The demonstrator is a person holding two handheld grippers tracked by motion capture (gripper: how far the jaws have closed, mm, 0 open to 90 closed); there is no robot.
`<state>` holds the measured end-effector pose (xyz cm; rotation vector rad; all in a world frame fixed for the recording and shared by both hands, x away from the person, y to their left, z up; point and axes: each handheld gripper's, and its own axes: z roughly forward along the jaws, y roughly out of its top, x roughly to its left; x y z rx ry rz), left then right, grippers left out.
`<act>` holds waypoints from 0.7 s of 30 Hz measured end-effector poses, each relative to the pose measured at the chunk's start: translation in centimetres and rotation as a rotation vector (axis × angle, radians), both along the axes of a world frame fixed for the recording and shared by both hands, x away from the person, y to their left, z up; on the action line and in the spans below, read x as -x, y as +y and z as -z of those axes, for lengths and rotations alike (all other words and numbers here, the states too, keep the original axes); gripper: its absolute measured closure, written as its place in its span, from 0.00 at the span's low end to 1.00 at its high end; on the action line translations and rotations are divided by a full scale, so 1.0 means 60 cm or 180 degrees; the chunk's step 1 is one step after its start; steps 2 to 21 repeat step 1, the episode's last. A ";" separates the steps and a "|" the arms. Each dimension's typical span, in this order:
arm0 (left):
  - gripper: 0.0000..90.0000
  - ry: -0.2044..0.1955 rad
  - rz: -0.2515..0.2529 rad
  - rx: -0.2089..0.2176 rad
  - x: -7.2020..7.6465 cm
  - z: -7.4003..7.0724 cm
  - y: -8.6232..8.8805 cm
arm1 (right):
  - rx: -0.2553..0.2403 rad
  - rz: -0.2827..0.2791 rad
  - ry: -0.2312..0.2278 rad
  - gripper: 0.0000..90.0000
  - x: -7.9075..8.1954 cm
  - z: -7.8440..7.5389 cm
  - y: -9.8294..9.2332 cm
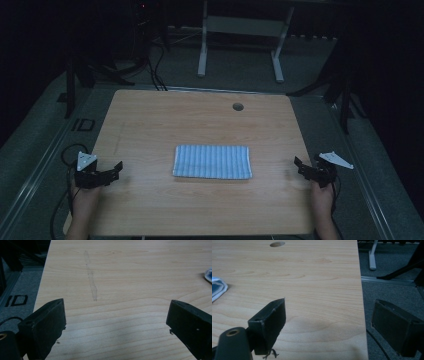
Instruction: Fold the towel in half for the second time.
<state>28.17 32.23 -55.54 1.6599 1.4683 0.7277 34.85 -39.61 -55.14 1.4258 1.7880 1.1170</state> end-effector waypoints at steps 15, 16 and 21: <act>0.03 0.0010 0.0003 -0.0007 0.000 0.000 0.000 | 0.0005 0.0005 0.0021 0.14 -0.001 0.001 0.000; 0.03 0.0010 0.0003 -0.0007 0.000 0.000 0.000 | 0.0005 0.0005 0.0021 0.14 -0.001 0.001 0.000; 0.03 0.0010 0.0003 -0.0007 0.000 0.000 0.000 | 0.0005 0.0005 0.0021 0.14 -0.001 0.001 0.000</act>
